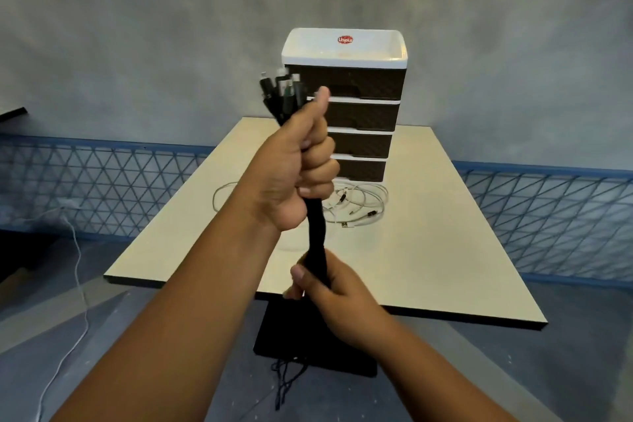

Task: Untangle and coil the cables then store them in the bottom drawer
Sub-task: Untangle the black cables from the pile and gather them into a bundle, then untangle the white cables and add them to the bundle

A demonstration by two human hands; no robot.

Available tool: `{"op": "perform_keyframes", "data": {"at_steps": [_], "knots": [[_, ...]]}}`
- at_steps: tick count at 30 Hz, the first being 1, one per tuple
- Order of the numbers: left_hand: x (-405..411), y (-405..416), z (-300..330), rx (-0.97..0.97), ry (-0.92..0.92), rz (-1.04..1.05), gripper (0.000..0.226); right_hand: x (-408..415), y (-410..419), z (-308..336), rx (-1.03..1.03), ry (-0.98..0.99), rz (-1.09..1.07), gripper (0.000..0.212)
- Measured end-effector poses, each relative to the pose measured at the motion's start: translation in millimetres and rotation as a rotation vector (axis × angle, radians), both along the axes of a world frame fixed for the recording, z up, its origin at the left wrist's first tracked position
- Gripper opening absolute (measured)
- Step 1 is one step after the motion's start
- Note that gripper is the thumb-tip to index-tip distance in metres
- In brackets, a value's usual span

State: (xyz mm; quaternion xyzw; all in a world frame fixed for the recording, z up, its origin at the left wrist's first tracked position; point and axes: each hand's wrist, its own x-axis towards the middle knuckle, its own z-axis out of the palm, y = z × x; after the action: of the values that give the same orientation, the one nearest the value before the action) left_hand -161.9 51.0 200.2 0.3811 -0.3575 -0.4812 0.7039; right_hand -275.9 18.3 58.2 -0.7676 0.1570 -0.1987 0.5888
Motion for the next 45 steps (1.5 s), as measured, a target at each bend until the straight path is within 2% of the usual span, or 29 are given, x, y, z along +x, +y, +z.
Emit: {"op": "perform_keyframes", "data": {"at_steps": [4,7,11,12,15,18,21,24,28,31,32,33,35,37,39,41,43,45], "knots": [[39,7,-13,-0.085,0.198,0.034,0.054,13,-2,-27,-0.088,0.172,0.086,0.023],[66,10,-28,-0.058,0.285,0.113,0.051,22,-13,-39,-0.053,0.262,0.17,0.022],[94,6,-44,0.016,0.279,0.241,0.039,36,-36,-50,-0.072,0.341,0.241,0.062],[101,5,-47,0.03,0.281,0.26,0.039,41,-42,-51,-0.064,0.346,0.247,0.062],[125,2,-57,0.084,0.314,0.29,0.041,58,-60,-51,0.008,0.331,0.233,0.047],[151,1,-67,0.131,0.352,0.28,0.044,81,-74,-50,0.041,0.314,0.084,0.03],[177,-1,-76,0.16,0.402,0.249,0.051,107,-83,-58,-0.131,0.377,-0.081,0.02],[197,-5,-85,0.187,0.438,0.238,0.051,133,-79,-71,-0.381,0.436,-0.128,0.017],[219,-12,-94,0.238,0.455,0.254,0.049,165,-69,-99,-0.866,0.537,-0.204,0.029],[234,-18,-102,0.288,0.478,0.259,0.048,180,-70,-100,-0.93,0.52,-0.255,0.02],[239,-19,-105,0.307,0.487,0.254,0.047,184,-74,-94,-0.895,0.492,-0.254,0.017],[243,-20,-107,0.328,0.495,0.248,0.046,186,-79,-83,-0.772,0.455,-0.247,0.017],[252,-23,-111,0.373,0.505,0.222,0.041,190,-90,-44,-0.336,0.326,-0.233,0.017],[258,-25,-112,0.412,0.5,0.191,0.033,192,-100,2,-0.035,0.075,-0.359,0.017],[260,-29,-111,0.436,0.481,0.15,0.03,190,-108,44,0.14,-0.149,-0.453,0.016],[261,-34,-109,0.458,0.446,0.094,0.033,187,-107,72,0.301,-0.329,-0.411,0.015],[259,-40,-107,0.48,0.415,0.042,0.036,188,-103,81,0.388,-0.407,-0.321,0.013],[257,-46,-106,0.5,0.396,-0.008,0.039,191,-98,73,0.359,-0.372,-0.259,0.013]]}}
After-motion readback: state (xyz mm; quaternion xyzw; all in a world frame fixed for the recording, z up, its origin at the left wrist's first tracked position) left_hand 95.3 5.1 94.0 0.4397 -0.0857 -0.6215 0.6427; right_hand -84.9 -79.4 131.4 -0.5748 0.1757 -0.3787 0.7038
